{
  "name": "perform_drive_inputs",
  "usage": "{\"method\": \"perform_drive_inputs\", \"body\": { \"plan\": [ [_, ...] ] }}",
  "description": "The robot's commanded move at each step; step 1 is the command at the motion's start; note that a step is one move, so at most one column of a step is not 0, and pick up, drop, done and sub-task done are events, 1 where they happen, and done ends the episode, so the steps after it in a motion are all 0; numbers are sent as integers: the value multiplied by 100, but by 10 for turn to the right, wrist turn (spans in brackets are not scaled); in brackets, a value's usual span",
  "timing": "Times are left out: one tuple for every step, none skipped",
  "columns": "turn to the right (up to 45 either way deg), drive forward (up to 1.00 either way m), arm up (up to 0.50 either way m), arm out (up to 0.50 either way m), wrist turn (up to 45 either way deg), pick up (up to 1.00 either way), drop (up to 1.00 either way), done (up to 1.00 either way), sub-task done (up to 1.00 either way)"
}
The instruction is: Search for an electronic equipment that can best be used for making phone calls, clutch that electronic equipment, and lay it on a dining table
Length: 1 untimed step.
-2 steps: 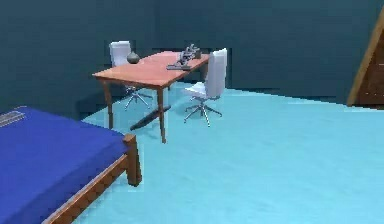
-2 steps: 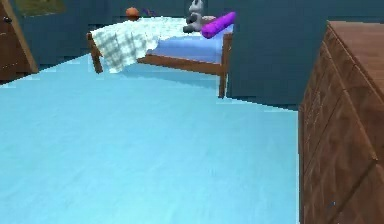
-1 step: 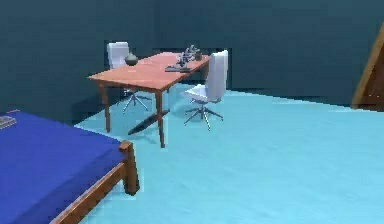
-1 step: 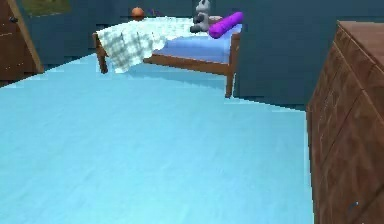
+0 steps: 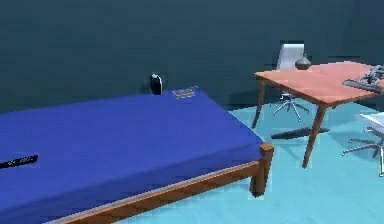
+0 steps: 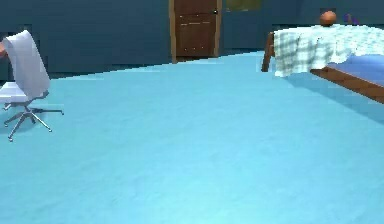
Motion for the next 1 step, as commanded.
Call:
{"method": "perform_drive_inputs", "body": {
  "plan": [
    [-390, 0, 0, 0, 0, 0, 0, 0, 0]
  ]
}}
